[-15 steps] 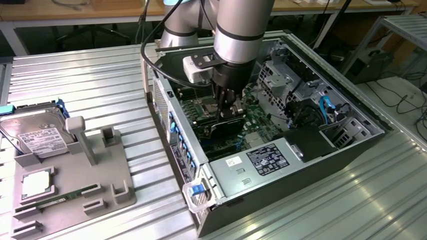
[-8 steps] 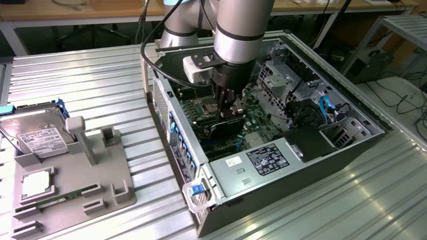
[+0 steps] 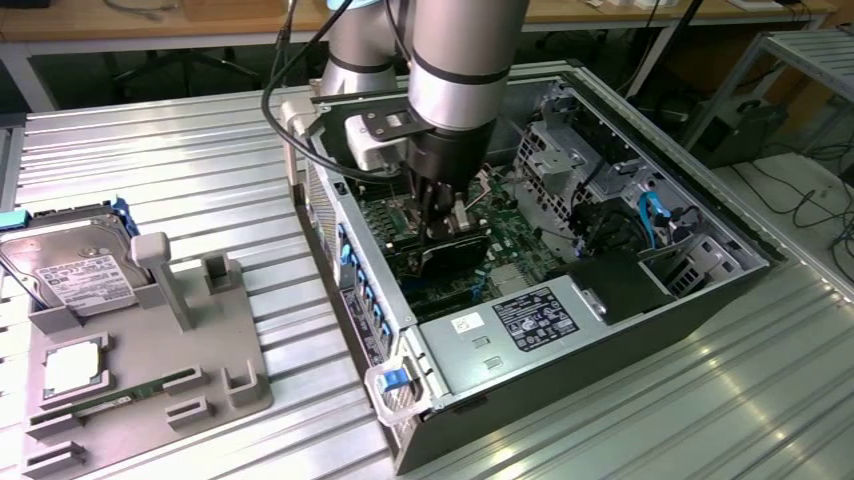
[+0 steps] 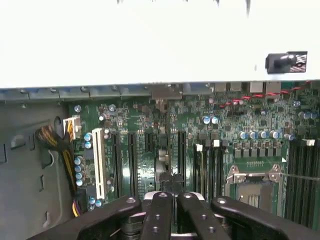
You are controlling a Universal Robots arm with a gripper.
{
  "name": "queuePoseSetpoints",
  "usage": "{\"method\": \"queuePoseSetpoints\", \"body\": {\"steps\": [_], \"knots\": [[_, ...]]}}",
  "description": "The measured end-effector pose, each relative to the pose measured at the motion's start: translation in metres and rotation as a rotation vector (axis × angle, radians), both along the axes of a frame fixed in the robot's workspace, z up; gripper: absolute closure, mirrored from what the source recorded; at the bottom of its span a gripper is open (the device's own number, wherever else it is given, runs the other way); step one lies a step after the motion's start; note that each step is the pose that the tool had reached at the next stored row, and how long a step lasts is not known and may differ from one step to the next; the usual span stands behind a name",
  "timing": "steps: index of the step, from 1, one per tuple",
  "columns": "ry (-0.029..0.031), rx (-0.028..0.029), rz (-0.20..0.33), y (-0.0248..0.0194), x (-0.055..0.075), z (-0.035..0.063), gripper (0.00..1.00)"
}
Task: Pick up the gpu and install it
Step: 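Press down on the gpu until it lock into place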
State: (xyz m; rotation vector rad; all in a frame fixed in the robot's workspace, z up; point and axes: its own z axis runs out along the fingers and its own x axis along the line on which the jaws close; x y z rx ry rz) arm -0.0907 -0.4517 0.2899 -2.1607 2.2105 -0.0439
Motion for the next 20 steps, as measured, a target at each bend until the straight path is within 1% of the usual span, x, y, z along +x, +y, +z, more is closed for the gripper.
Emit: {"method": "queuePoseSetpoints", "body": {"steps": [1, 2, 3, 6, 11, 12, 15, 16, 18, 19, 20], "knots": [[0.0008, 0.0, 0.001, 0.0, -0.001, 0.0, 0.89], [0.007, 0.0001, 0.003, 0.0, -0.001, -0.0001, 0.89], [0.0119, 0.0, 0.007, -0.0001, -0.001, -0.0002, 0.89], [0.0124, 0.0004, 0.009, -0.0001, -0.001, -0.0003, 0.89], [0.0126, 0.0005, 0.009, -0.0001, -0.001, -0.0091, 0.89], [0.0129, 0.0004, 0.009, -0.0001, -0.001, -0.012, 0.89], [0.0142, -0.0011, 0.009, -0.0002, -0.001, -0.0172, 0.89], [0.0132, 0.0007, 0.009, 0.0, -0.001, -0.0192, 0.89], [0.0138, 0.0013, 0.009, -0.0001, -0.001, -0.0201, 0.89], [0.0131, 0.0039, 0.009, 0.0001, -0.001, -0.0189, 0.89], [0.0132, 0.005, 0.009, 0.0, -0.001, -0.0158, 0.89]]}}
